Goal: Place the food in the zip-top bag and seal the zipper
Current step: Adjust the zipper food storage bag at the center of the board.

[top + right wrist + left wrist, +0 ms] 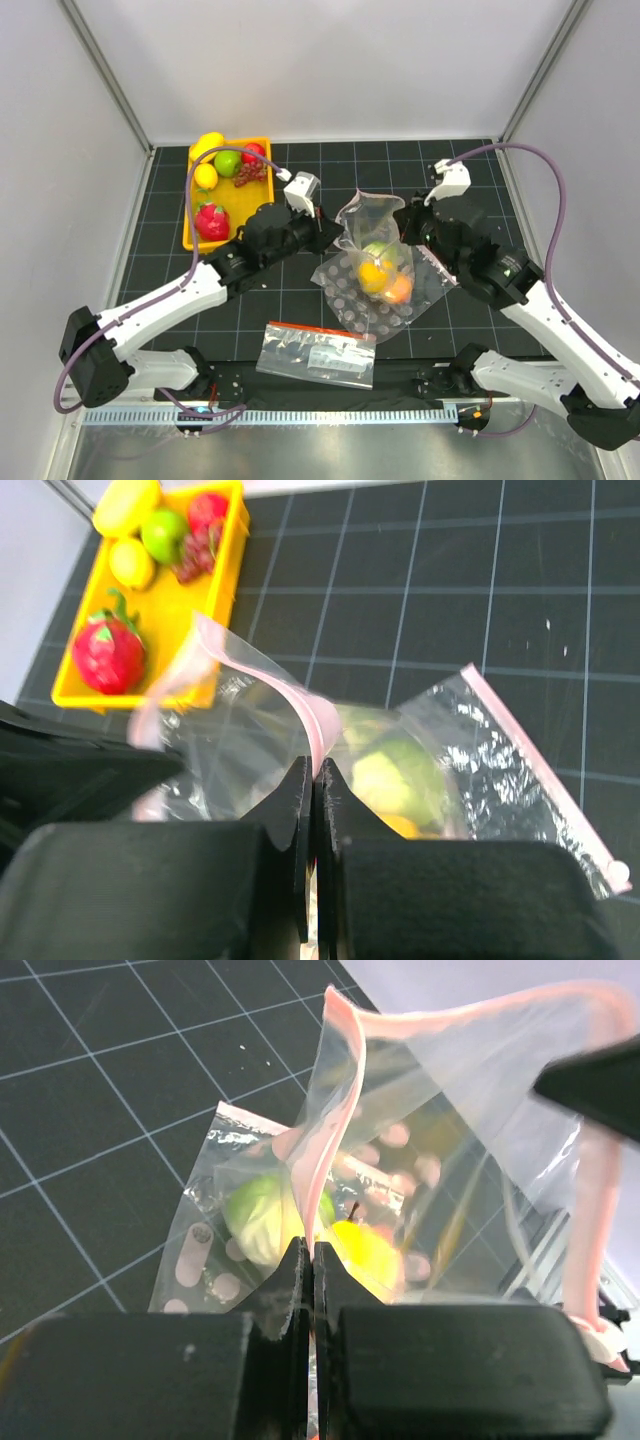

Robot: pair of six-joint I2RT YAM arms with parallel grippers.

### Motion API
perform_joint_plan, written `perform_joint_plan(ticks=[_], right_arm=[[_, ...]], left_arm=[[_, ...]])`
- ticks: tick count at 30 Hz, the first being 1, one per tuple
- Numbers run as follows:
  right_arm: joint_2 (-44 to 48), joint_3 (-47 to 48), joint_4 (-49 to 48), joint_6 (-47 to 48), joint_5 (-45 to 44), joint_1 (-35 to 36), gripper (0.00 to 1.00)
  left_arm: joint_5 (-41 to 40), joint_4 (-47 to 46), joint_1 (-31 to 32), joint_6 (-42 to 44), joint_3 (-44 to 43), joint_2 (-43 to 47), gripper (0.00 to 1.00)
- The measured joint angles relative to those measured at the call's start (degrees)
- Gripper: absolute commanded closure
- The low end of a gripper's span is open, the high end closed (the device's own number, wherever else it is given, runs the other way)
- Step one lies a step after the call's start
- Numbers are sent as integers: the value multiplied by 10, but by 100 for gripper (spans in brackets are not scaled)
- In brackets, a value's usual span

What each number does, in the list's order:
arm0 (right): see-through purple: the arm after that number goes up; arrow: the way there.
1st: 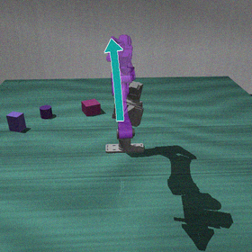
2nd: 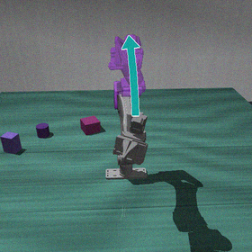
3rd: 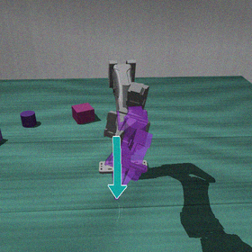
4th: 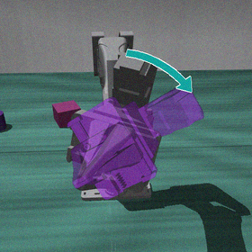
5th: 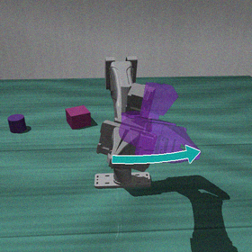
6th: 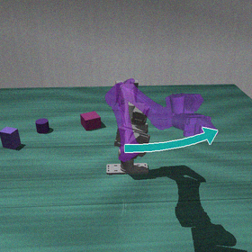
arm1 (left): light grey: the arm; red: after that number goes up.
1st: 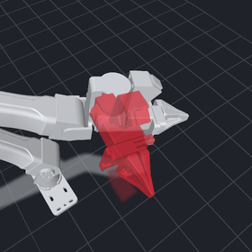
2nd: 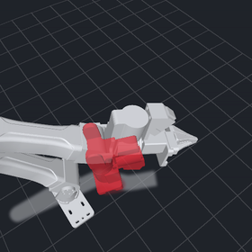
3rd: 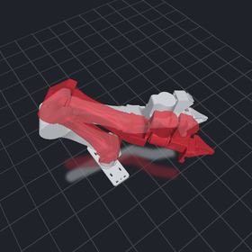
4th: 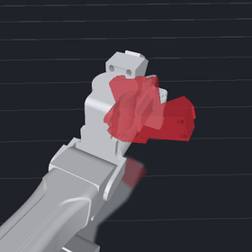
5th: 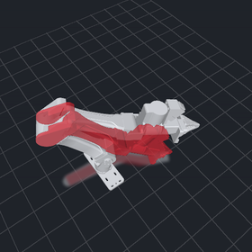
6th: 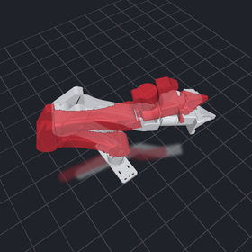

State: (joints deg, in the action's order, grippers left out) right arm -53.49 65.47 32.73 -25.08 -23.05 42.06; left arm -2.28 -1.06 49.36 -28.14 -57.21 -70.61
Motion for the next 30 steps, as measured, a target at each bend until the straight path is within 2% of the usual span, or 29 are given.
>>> perform_joint_plan(ticks=[3,5,7,9,12,19,20,21,26,30], right_arm=[[-30,51,2,10,-4,0,99],[-52,63,-6,15,-5,0,99],[-76,60,-10,20,-7,0,99],[-94,43,-16,23,-8,0,99],[-104,10,-26,24,-3,0,99],[-71,-59,-80,25,1,0,99],[-58,-71,-91,25,-1,0,99],[-45,-84,-102,25,-3,0,99],[3,-124,-141,25,-9,0,99],[12,-136,-162,28,-18,0,99]], left_arm=[[-1,-20,0,-15,2,-10,84],[-2,-38,-3,-24,9,-16,83],[-4,-45,-7,-29,14,-22,61],[-7,-46,-13,-32,16,-31,32],[-16,-38,-23,-42,16,-37,21],[-74,33,-47,-33,15,13,15],[-87,41,-49,-31,15,26,12],[-106,52,-50,-28,15,46,1],[-202,72,-61,-25,15,108,0],[-234,75,-101,-23,14,95,0]])
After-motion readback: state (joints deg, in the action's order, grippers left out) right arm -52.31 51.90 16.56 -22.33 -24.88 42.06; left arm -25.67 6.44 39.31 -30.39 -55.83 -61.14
